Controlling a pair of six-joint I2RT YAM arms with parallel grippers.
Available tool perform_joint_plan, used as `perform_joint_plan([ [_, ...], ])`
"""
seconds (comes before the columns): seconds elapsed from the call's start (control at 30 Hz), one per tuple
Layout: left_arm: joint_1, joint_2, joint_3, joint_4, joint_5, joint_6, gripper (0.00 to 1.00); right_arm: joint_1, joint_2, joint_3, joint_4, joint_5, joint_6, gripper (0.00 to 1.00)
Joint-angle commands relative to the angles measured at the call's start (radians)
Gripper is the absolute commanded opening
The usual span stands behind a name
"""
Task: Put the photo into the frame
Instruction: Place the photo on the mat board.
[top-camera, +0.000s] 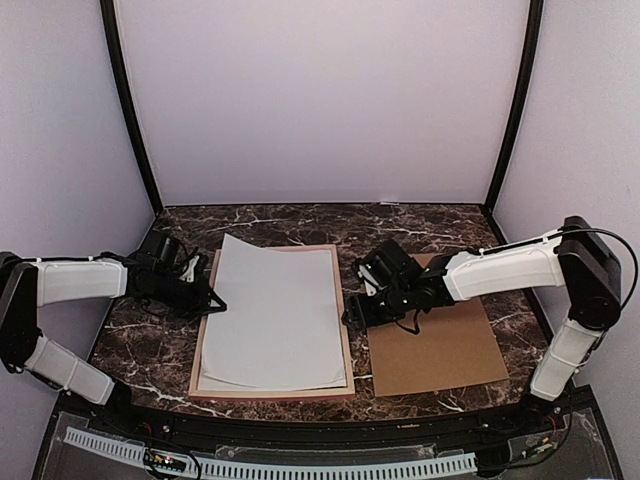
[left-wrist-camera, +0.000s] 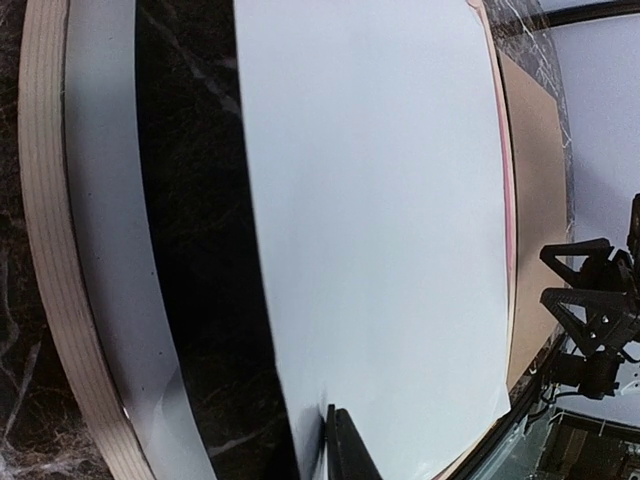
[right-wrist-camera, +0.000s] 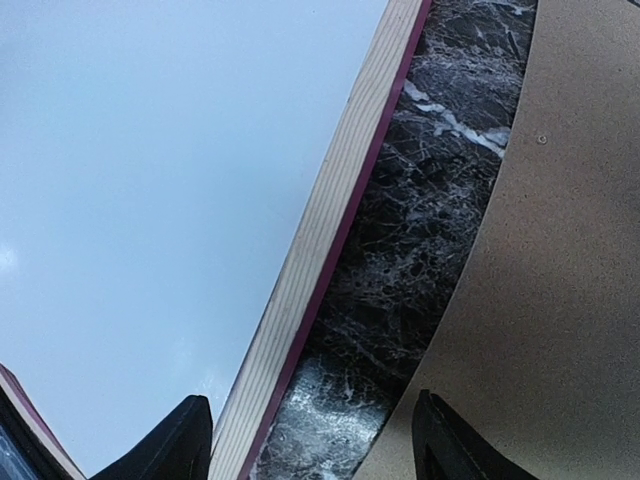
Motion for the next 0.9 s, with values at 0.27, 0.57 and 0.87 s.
perform_joint_plan([
  [0.27,0.007,-0.009,0.001,-0.006,-0.025,0.011,0.3,0.033,-0.026,0.042,0.025,-0.067,0.01,0.69],
  [0.57,0.007,-0.014,0.006,-0.027,-0.055,0.017,0.48,0.138,-0.027,0.075,0.023,-0.111,0.023,0.67],
  [0.87,0.007,-0.022,0.018,-0.055,-0.108,0.027,0.6,0.211,-0.003,0.071,0.05,-0.182,0.048,0.64],
])
